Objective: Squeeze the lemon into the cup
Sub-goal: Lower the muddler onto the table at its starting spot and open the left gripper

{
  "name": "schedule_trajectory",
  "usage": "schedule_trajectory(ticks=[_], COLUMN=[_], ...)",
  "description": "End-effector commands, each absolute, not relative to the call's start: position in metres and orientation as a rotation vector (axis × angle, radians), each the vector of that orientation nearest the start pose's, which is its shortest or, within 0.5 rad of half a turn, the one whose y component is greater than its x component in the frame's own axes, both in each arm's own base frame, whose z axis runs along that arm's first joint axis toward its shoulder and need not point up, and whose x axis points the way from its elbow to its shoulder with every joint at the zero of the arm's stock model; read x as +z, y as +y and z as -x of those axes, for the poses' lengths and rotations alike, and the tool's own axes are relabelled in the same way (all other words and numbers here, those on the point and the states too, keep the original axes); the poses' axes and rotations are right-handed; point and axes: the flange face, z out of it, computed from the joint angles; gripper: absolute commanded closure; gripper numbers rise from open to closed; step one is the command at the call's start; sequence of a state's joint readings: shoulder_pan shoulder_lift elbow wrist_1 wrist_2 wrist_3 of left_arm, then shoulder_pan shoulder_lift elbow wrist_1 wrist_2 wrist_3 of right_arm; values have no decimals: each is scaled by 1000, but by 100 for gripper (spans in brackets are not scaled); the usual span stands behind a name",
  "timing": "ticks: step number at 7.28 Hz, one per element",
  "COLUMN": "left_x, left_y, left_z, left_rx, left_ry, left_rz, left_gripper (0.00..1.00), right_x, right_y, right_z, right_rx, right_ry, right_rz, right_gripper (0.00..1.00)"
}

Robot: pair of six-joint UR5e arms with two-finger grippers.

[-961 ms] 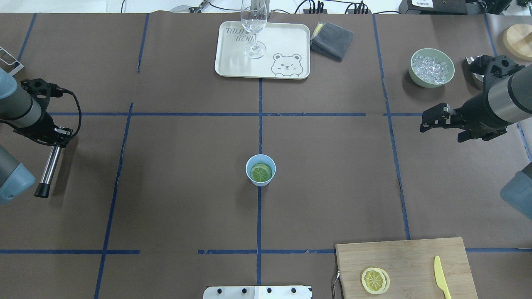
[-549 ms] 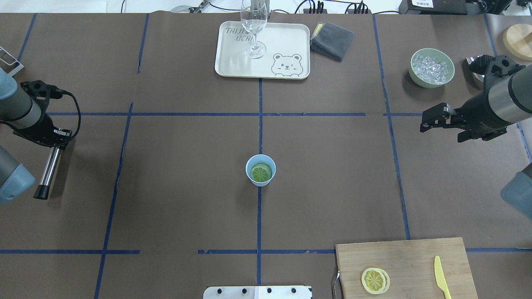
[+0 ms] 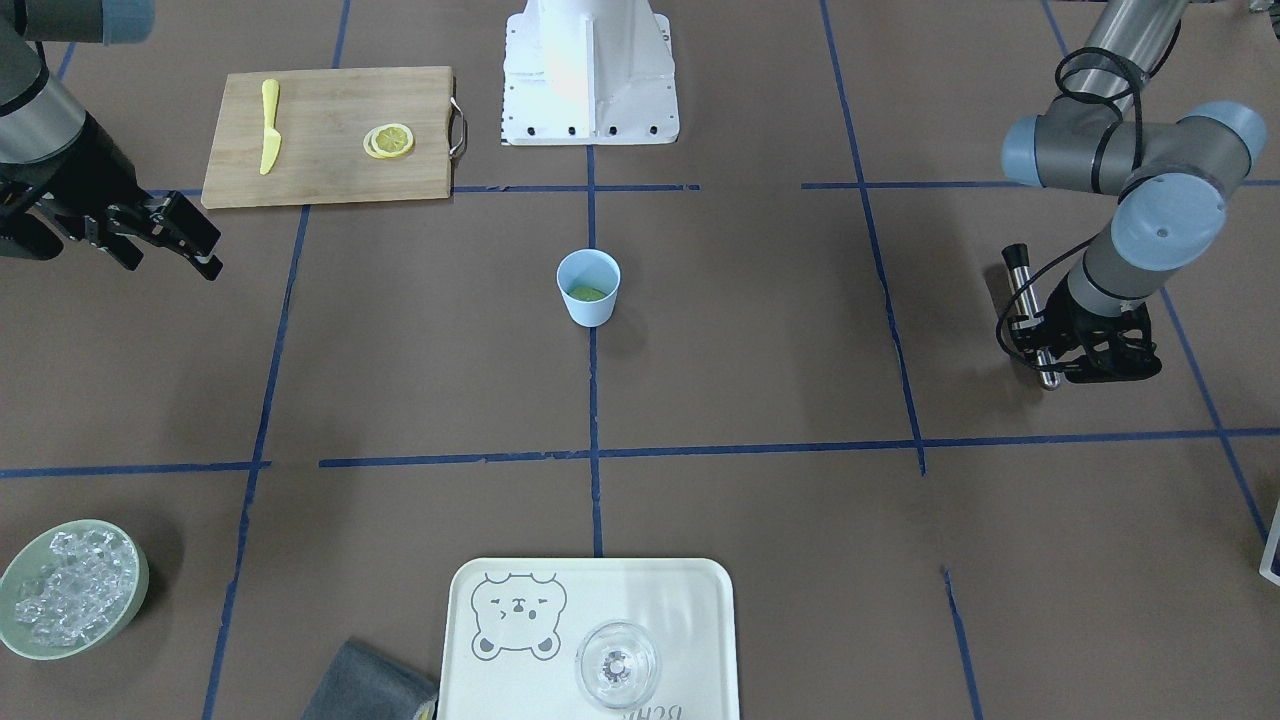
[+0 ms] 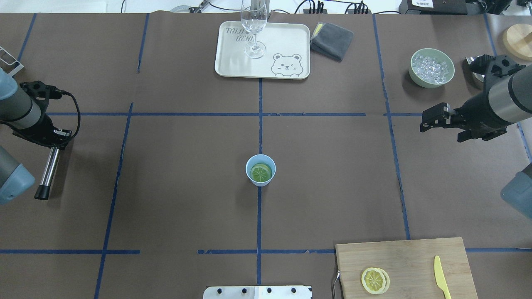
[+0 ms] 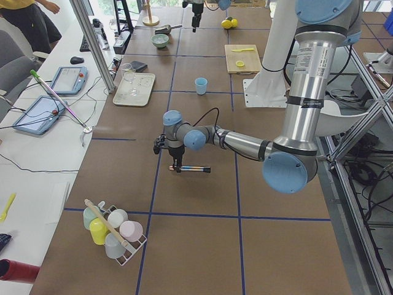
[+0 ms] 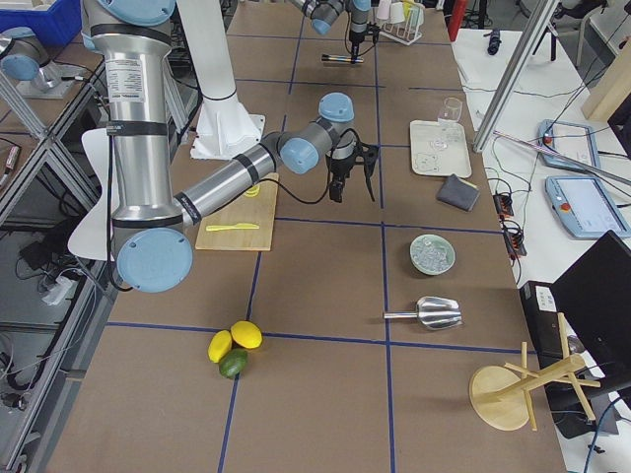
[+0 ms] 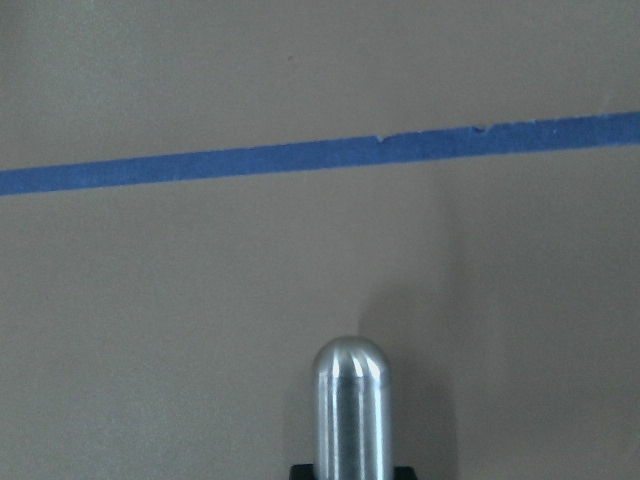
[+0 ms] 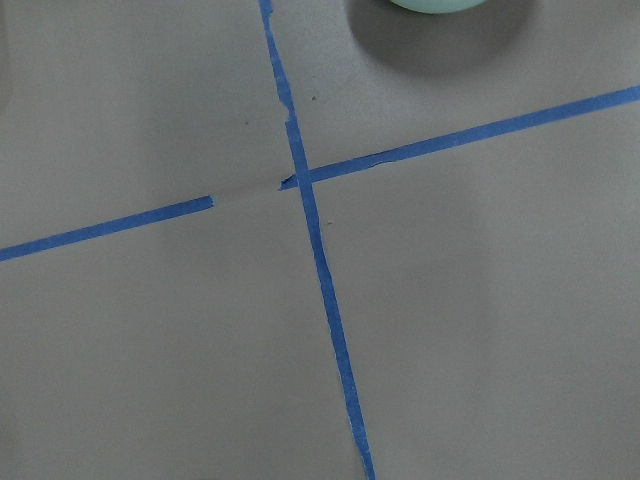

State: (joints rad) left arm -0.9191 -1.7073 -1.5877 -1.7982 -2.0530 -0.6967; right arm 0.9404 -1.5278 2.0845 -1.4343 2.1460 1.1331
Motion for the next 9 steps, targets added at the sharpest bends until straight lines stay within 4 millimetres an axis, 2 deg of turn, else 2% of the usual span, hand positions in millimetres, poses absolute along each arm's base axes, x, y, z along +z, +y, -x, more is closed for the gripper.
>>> schedule_trajectory(ticks=[1, 3, 4, 6, 7, 8, 9], left_x=[570, 570, 570, 574, 570, 563, 540], left_y=[-507, -507, -507, -507, -507, -507, -507], left_z=[-276, -277, -277, -278, -277, -276, -268], left_rx=[38, 47, 48, 47, 50, 53, 74], left_ry=[605, 605, 608, 604, 607, 613, 653], left_rz=[10, 5, 1, 6, 4, -4, -37], left_gripper=[100, 98, 60, 18, 6, 0, 0], right_x=[380, 380, 380, 381, 381, 382, 384], right_y=[-435, -435, -435, -436, -436, -435, -434], right_z=[220, 220, 220, 220, 220, 219, 215], right_rx=[272, 272, 272, 271, 271, 264, 261], right_ry=[-872, -872, -872, -871, -871, -872, -871], right_rz=[-2, -2, -2, -2, -2, -3, -2], right_gripper=[0, 0, 0, 0, 0, 0, 0])
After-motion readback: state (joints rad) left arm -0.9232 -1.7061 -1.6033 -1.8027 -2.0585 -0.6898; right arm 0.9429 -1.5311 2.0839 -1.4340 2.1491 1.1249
